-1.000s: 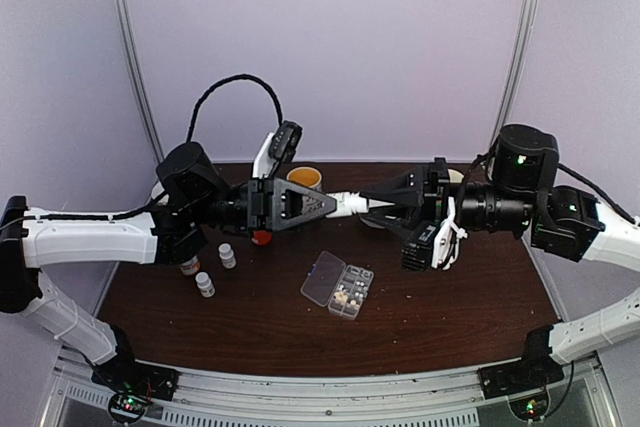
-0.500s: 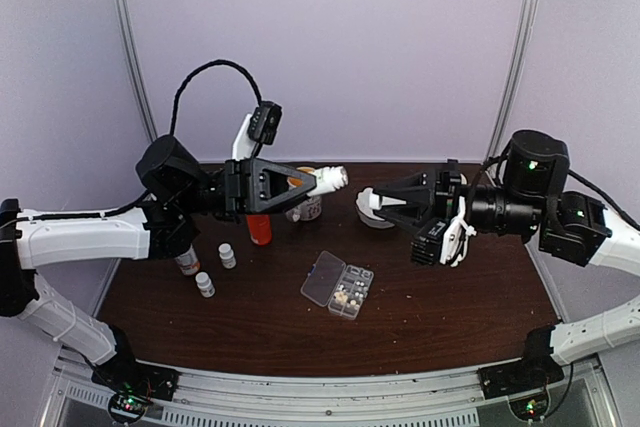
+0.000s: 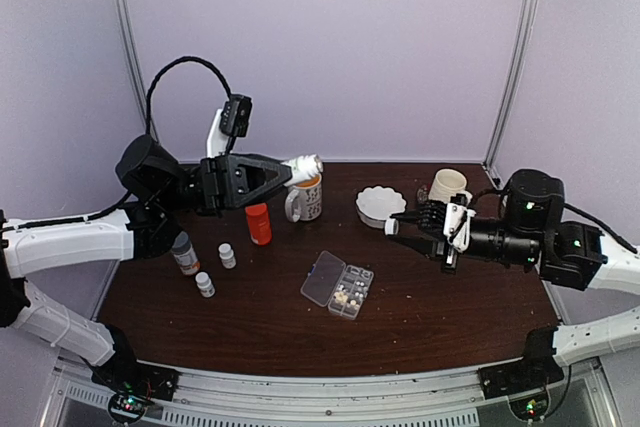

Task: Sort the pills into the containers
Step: Unscrew the lid of the pill bottle, then place the lid of the pill bottle at the center of the board.

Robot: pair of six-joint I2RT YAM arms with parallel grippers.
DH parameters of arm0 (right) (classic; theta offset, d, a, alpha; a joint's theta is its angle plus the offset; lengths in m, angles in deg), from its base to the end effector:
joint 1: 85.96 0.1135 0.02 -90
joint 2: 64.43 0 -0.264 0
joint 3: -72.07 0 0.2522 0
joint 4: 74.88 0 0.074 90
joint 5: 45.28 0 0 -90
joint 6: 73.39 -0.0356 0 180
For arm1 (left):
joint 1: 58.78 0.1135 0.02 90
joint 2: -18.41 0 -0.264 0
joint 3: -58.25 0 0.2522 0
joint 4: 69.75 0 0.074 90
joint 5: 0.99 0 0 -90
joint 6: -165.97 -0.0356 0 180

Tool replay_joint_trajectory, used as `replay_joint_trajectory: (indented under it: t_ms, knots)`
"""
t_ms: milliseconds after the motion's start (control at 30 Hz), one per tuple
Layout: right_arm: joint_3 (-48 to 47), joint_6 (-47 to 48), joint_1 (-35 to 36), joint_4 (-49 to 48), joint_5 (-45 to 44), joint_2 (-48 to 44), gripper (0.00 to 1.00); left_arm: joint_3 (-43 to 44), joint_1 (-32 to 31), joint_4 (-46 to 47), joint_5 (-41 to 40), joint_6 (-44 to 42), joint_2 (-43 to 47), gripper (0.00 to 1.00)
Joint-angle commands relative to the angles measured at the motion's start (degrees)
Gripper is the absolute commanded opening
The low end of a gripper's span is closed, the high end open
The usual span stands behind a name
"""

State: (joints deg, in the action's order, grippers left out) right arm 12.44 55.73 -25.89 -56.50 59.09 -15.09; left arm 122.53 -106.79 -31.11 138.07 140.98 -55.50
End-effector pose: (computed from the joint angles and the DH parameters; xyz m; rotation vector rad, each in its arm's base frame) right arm 0.0939 0.1808 0.3436 -1.4328 0.9723 0.4850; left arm 0.1677 -0.2265 0.3722 0.7748 1.3822 -2.0891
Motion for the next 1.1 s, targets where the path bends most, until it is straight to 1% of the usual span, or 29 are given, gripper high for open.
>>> replay_joint_trajectory:
  t_ms: [0, 67, 133, 200, 300, 400, 567, 667, 833, 900, 1067]
  knots:
    - [-1.55, -24.94, -0.22, 1.13, -13.34, 0.22, 0.0, -0.71, 0.89, -2.17, 0.7, -6.64, 2.22, 0.0]
    - [-4.5, -32.48, -0.22, 7.69, -18.72, 2.7, 0.0, -0.27, 0.9, -6.99, 0.08, -11.61, 2.96, 0.0]
    - [-8.31, -37.31, -0.22, 15.53, -21.41, 6.23, 0.0, -0.25, 0.9, -10.03, -0.58, -14.71, 3.79, 0.0]
    - [-11.65, -41.25, -0.22, 23.09, -21.77, 10.53, 0.0, -0.46, 0.9, -10.95, -0.92, -16.17, 4.11, 0.0]
    - [-16.07, -44.78, -0.3, 33.56, -19.55, 17.84, 0.0, -0.72, 0.9, -11.41, -1.34, -17.01, 4.16, 0.0]
    - [-18.14, -47.94, -0.54, 40.26, -19.45, 24.41, 0.0, -1.63, 0.9, -10.58, -1.78, -17.38, 4.07, 0.0]
    - [-15.53, -52.29, -3.43, 40.28, -20.16, 29.68, 0.0, -3.63, 0.92, -10.29, -3.07, -19.04, 4.65, 0.0]
    - [-14.79, -54.41, -6.22, 39.81, -18.79, 33.52, 0.0, -4.16, 0.9, -14.06, -4.07, -21.61, 5.25, 0.0]
    - [-15.3, -55.02, -8.54, 39.32, -17.45, 41.39, 0.0, -4.83, 0.9, -22.08, -6.83, -27.91, 7.21, 0.0]
    - [-15.24, -55.02, -9.3, 37.9, -16.64, 44.17, 0.0, -5.68, 0.9, -23.92, -8.07, -30.05, 8.11, 0.0]
    - [-14.3, -56.27, -11.44, 34.02, -15.74, 47.88, 0.0, -8.77, 0.92, -21.66, -8.89, -31.5, 9.18, 0.0]
